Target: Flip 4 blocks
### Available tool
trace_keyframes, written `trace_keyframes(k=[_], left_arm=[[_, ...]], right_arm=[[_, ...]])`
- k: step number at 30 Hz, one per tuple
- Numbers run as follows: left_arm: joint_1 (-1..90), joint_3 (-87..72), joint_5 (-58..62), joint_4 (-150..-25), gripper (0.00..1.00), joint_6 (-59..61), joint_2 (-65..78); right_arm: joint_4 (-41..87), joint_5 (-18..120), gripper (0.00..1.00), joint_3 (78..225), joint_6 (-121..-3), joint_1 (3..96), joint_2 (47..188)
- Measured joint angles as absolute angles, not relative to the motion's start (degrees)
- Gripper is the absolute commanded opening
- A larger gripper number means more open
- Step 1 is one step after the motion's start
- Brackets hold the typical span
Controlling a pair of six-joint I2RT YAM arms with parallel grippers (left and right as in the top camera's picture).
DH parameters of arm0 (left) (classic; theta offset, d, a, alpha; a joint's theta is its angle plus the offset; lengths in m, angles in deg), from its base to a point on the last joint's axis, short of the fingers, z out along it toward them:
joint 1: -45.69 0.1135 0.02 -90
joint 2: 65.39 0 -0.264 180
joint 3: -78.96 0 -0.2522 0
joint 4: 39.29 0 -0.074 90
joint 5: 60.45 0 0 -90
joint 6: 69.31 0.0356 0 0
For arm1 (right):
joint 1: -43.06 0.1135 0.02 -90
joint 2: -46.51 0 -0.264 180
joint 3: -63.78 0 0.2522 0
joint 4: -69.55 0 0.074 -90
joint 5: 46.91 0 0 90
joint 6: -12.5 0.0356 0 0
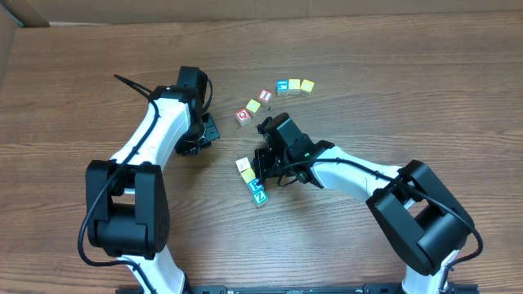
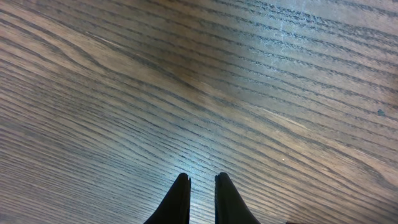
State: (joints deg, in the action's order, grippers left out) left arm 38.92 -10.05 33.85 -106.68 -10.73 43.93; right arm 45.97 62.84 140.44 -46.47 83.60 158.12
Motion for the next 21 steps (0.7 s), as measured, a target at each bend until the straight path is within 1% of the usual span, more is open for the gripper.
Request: trace_keyframes(k=[2, 5, 9, 16, 21], left_arm=[[38.9, -10.1, 33.8, -106.7, 0.08, -10.7, 43.9], [38.9, -10.0, 33.8, -106.7, 0.04, -10.7, 43.9], [38.9, -10.1, 33.4, -107.6, 0.04, -10.4, 43.9], [38.5, -10.2, 31.1, -112.6, 0.04, -9.4, 43.9], [37.4, -13.2, 27.6, -112.4, 0.04, -6.7, 43.9]], right_arm=[[45.9, 62.8, 0.04, 140.4, -46.5, 83.7, 158.1], [45.9, 62.8, 0.04, 140.4, -46.5, 83.7, 158.1], [45.7, 61.6, 0.04, 140.4, -46.7, 83.7, 158.1], [43.8, 58.5, 0.04, 140.4, -47.3, 83.7, 158.1], [36.9, 57.8, 0.04, 141.9, -47.5, 83.3, 158.1]])
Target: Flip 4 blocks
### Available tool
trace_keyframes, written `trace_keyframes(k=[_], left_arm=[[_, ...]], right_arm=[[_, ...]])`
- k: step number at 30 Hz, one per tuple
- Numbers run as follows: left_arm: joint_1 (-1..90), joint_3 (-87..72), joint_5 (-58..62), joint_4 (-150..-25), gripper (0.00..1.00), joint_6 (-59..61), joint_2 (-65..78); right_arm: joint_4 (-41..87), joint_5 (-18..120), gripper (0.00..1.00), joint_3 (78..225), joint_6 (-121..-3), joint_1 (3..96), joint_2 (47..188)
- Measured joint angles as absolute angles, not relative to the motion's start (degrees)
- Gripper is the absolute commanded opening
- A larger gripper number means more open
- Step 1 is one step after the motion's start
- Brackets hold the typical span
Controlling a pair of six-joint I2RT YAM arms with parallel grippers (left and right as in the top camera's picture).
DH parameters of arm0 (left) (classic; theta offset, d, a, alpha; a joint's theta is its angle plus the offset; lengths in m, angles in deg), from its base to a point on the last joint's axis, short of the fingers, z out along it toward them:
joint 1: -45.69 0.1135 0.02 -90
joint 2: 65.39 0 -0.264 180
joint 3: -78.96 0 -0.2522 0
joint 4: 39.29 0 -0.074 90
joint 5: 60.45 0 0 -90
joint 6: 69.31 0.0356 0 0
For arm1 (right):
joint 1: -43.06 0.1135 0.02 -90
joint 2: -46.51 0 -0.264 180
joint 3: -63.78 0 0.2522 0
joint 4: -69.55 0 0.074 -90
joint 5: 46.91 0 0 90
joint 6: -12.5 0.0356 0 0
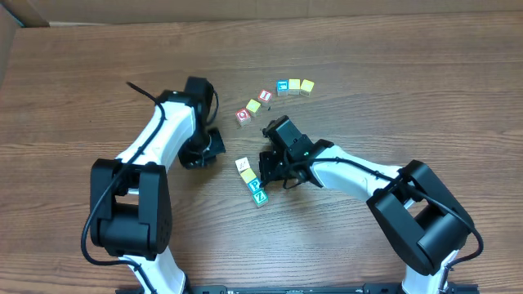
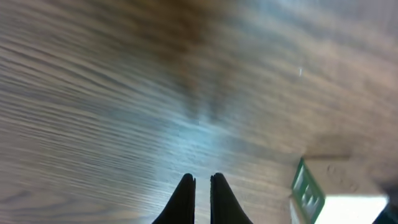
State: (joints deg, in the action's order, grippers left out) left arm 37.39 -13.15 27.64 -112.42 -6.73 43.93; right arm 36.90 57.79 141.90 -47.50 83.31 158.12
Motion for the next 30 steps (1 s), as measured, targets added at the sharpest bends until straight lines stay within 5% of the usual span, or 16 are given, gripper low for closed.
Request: trace_keyframes(k=[12, 22, 30], left_arm=[[37.1, -17.4, 18.7, -110.7, 0.04, 0.2, 43.9], [37.2, -18.5, 19.2, -95.1, 0.04, 0.3, 44.0], [34.7, -18.6, 18.7, -94.4, 0.04, 0.3, 44.0]], right_arm=[[24.4, 57.7, 0.04, 147.3, -47.5, 75.1, 158.1], [22.7, 57.1, 0.04, 147.3, -47.5, 69.7, 158.1], [22.7, 56.2, 0.04, 147.3, -47.5, 69.7, 158.1]])
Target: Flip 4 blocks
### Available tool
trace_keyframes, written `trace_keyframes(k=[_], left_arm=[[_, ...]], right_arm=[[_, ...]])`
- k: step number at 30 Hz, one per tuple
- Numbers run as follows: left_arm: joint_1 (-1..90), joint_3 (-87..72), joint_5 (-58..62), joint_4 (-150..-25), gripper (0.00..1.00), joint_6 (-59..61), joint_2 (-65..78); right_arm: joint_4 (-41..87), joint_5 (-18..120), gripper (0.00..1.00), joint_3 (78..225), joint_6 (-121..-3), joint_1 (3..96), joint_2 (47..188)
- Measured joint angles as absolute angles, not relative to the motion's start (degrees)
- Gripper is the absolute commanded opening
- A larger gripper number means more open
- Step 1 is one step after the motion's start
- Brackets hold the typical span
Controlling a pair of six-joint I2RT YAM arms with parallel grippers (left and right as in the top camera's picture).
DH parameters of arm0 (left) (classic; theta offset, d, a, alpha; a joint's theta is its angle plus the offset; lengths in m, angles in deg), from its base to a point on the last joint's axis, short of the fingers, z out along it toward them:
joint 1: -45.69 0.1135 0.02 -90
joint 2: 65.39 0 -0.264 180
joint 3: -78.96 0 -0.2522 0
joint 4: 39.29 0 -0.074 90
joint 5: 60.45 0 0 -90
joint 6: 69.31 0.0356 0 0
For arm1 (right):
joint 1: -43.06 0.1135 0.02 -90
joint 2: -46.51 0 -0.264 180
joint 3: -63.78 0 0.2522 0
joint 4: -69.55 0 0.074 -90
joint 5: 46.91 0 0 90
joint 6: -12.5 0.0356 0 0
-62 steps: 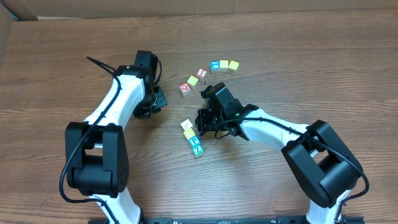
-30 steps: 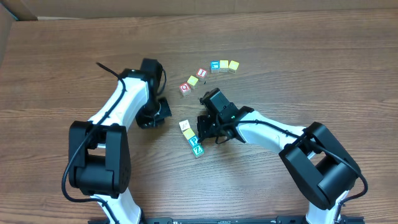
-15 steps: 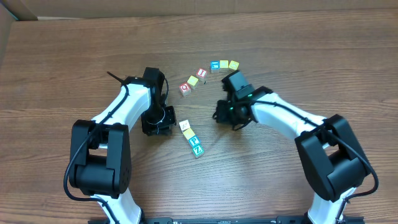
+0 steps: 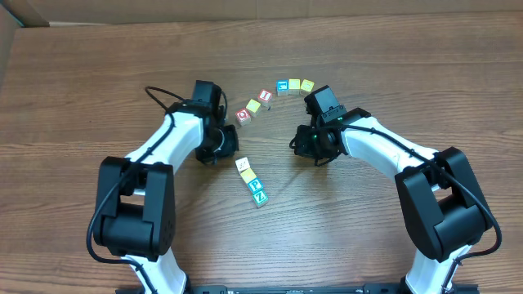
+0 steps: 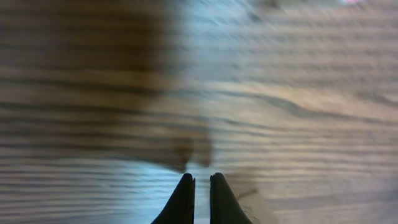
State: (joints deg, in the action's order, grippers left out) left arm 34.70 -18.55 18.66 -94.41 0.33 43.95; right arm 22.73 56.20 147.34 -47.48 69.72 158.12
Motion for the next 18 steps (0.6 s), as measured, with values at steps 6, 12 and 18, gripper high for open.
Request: trace_keyframes(k=[6, 12, 18], left_arm=[[30.6, -18.6, 18.7, -95.1, 0.04, 0.3, 44.0], [30.4, -18.6, 20.8, -97.3, 0.04, -0.2, 44.0], [30.3, -18.6, 22.0, -95.8, 0.04, -0.3, 44.0]], right_arm=[[22.6, 56.2, 0.04, 147.3, -47.5, 69.7, 158.1], [21.9, 56.2, 0.04, 147.3, -47.5, 69.7, 158.1], [21.7, 56.2, 0.04, 147.3, -47.4, 69.7, 158.1]])
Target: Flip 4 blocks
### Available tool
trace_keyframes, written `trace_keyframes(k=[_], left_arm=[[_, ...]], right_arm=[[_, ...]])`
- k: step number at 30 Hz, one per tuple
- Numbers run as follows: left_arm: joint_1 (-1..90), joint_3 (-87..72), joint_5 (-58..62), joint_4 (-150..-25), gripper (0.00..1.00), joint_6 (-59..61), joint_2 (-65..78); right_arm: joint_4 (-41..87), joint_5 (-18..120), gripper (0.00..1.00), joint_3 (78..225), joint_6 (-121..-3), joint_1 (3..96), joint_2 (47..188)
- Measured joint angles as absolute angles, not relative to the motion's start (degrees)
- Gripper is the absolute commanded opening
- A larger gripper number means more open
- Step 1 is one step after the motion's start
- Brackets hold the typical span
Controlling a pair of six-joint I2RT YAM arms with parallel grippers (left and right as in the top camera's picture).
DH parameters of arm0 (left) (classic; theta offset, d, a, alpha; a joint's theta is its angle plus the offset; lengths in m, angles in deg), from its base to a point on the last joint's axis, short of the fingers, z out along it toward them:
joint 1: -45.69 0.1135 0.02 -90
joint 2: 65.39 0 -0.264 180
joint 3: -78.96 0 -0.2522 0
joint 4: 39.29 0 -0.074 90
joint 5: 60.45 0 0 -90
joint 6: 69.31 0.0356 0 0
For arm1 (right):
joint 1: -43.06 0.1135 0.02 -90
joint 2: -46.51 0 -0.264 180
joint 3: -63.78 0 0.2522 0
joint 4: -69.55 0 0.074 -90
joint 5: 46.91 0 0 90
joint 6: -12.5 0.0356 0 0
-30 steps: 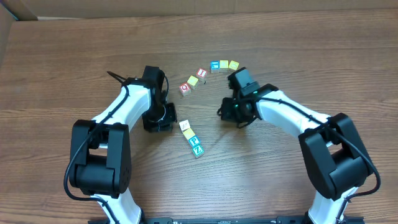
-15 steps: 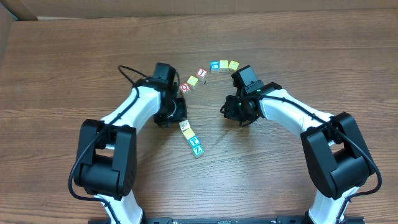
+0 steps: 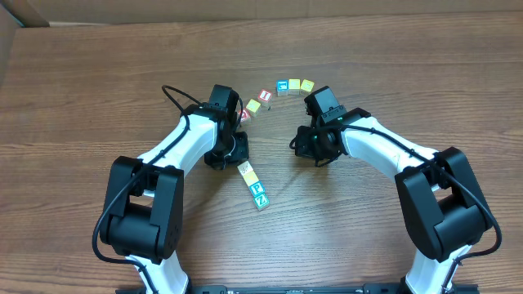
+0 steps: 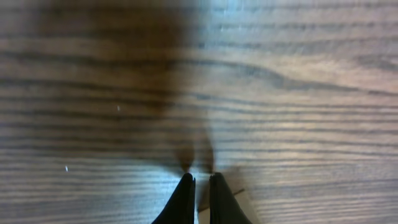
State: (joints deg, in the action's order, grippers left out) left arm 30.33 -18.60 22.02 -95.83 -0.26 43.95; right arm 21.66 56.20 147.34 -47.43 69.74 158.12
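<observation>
Three blocks lie in a slanted row in the overhead view: a cream block (image 3: 243,169), a blue P block (image 3: 253,186) and a green Z block (image 3: 260,198). My left gripper (image 3: 231,152) is low over the table just up-left of the cream block. In its wrist view the left gripper (image 4: 200,180) has its jaws nearly together with nothing held, and a pale block corner (image 4: 249,208) shows under the right finger. My right gripper (image 3: 309,147) hangs to the right of the row, apart from every block; its jaws are too small to read.
An arc of loose blocks lies at the back: a red one (image 3: 243,115) partly under the left arm, a yellow one (image 3: 253,105), a red I block (image 3: 264,95), a blue one (image 3: 282,86) and two yellow ones (image 3: 300,84). A cardboard wall (image 3: 245,10) bounds the far side.
My left gripper has moved right and a little down the table, from left of the row to right beside the cream block. The right arm has not moved.
My right gripper was down at the row of three blocks while the left hung far to the left. It stayed there as the left crept closer. Then the right had drawn back to the upper right, and the left has closed in on the cream block.
</observation>
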Motion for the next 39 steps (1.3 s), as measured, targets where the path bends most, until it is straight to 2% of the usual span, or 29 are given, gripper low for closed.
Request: trace_keyframes(k=[5, 17, 23, 28, 34, 39], left_arm=[[30.3, -18.6, 22.4, -95.2, 0.04, -0.3, 44.0], [30.3, -18.6, 22.5, -95.1, 0.04, -0.3, 44.0], [30.8, -18.6, 23.3, -95.1, 0.04, -0.3, 44.0], [34.8, -18.6, 22.9, -95.2, 0.04, -1.5, 44.0], [40.8, -18.6, 21.2, -96.8, 0.04, -1.7, 44.0], [41.2, -18.7, 21.2, -97.4, 0.04, -1.7, 44.0]], right_arm=[[17.8, 56.4, 0.04, 147.3, -47.5, 69.8, 158.1], [-2.5, 62.8, 0.04, 147.5, -48.3, 73.4, 158.1], [-0.4, 58.4, 0.04, 147.5, -49.4, 83.7, 152.2], [3.9, 53.9, 0.04, 147.8, -49.1, 91.9, 145.9], [9.7, 48.8, 0.04, 147.8, -45.1, 98.9, 148.2], [13.5, 44.4, 0.04, 148.0, -42.8, 104.4, 151.0]])
